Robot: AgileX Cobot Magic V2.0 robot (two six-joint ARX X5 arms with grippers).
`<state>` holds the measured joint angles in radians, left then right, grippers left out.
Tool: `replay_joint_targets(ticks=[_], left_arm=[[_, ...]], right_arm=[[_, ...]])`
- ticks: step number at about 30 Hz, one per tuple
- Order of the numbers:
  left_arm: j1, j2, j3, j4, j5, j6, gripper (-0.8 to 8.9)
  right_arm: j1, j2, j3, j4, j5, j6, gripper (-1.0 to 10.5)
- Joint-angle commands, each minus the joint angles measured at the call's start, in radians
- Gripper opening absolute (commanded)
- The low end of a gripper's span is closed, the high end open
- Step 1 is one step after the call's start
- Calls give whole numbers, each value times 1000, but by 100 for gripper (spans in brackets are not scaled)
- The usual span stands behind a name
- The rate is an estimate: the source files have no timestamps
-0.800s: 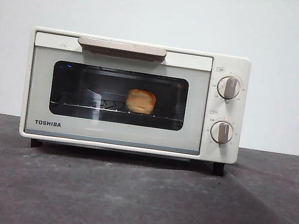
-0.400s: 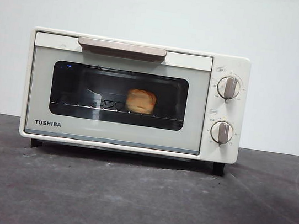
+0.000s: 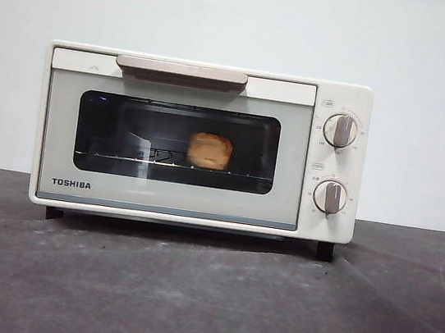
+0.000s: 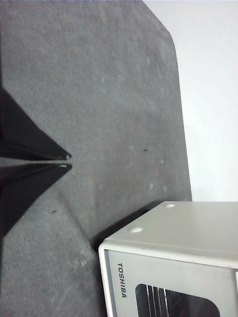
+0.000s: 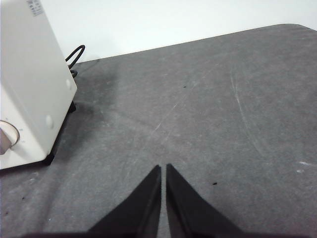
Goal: The left arm flap open the oven, the right arm pick bread and place it into oven, the left arm flap close the oven
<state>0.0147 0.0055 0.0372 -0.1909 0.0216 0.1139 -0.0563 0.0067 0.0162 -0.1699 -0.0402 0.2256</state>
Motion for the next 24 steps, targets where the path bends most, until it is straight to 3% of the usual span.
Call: replay_joint_targets(ticks=[1,24], left_arm=[[-2,-2,-14,-2,-4,-3,16],[-2,-2,-14,-2,-4,-3,16]], right_arm=[[0,-3,-7,8,8,18,14],[0,-3,-7,14,13,18,14]])
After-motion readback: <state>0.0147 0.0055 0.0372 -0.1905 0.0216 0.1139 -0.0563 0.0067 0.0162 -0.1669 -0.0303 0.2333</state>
